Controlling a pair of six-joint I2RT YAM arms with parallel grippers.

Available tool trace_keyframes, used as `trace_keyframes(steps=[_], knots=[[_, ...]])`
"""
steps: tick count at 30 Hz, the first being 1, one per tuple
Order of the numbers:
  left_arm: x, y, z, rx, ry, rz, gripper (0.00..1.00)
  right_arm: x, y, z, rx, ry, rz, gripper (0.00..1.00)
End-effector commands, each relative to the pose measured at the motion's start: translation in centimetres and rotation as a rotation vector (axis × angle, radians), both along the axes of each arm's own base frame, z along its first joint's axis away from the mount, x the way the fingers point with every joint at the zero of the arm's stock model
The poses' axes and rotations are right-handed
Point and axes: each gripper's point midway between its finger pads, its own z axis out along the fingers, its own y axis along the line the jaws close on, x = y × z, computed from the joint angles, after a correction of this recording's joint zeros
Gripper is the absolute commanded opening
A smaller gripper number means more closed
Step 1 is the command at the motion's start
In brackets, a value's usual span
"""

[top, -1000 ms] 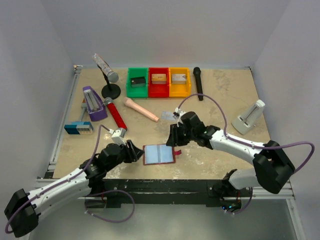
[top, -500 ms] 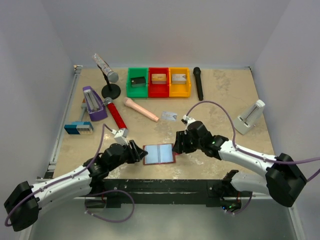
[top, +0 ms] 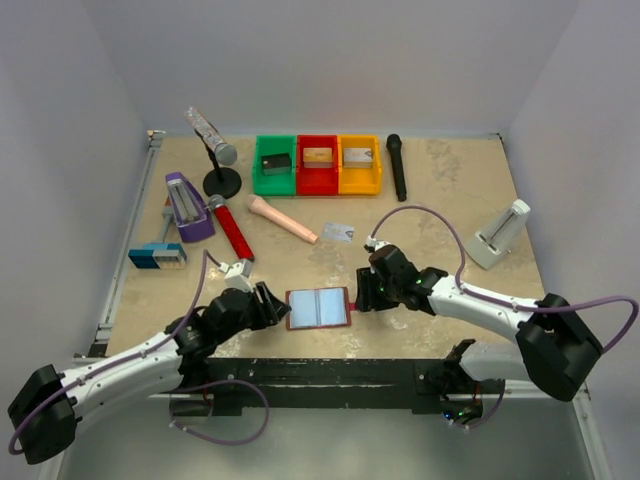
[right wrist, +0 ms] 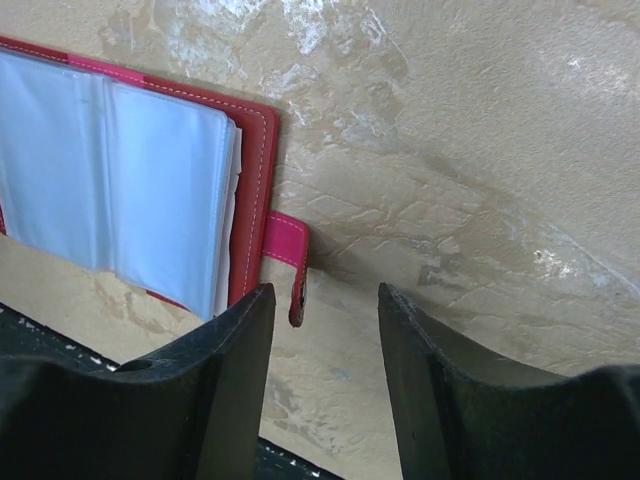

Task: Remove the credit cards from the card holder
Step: Remove the credit card from the card holder.

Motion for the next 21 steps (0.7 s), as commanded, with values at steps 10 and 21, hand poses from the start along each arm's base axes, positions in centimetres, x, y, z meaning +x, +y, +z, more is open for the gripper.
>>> trace_keyframes(steps=[10, 21], knots=[[1.1, -3.8, 3.2, -0.074, -0.045, -0.097, 0.48, 1.3, 1.5, 1.5, 0.029, -0.037, 0.026, 0.1], [1.4, -4.3, 2.0, -0.026, -0.011, -0.101, 0.48, 0.7, 1.4, 1.6, 0.043, -0.029, 0.041, 0.0]])
